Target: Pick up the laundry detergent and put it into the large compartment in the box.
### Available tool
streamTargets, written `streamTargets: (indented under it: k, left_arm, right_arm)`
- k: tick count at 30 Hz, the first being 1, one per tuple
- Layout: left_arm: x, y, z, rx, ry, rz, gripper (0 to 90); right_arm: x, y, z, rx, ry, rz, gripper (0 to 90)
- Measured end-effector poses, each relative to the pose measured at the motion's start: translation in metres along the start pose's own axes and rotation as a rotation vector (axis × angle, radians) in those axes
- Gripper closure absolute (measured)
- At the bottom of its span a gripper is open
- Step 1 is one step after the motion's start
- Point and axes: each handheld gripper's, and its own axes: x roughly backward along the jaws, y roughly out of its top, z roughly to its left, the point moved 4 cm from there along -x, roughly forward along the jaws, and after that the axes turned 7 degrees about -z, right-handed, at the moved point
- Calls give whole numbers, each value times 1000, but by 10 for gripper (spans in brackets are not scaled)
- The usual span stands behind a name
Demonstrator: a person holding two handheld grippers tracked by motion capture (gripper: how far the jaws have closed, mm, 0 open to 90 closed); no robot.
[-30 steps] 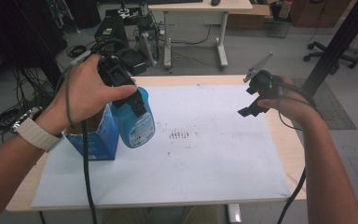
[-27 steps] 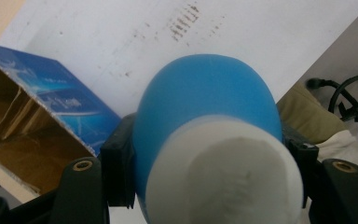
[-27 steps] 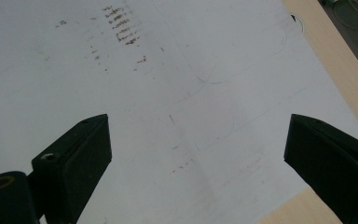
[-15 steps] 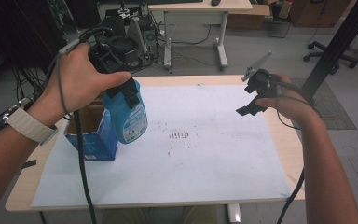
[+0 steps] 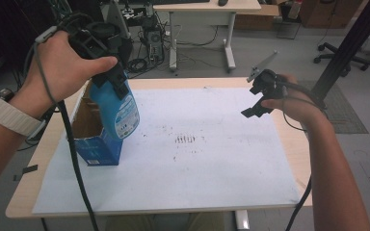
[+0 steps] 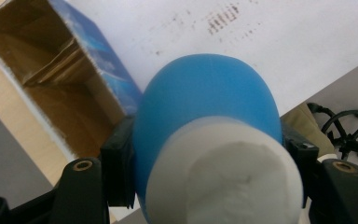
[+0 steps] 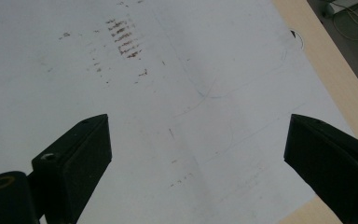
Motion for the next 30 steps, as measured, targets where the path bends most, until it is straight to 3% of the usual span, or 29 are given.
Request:
streamTargets:
  k: [11,24,30]
  left_arm:
    - [13,1,25,98,20,-22,376]
    - [21,2,48,187,49,-11,376]
    - [23,2,63,258,63,-19,376]
  right_arm:
    - [-2,4,0,8,3,1,75]
    - [-1,3,0,5,1,1,75]
    - [-1,2,-1,6,0,2,75]
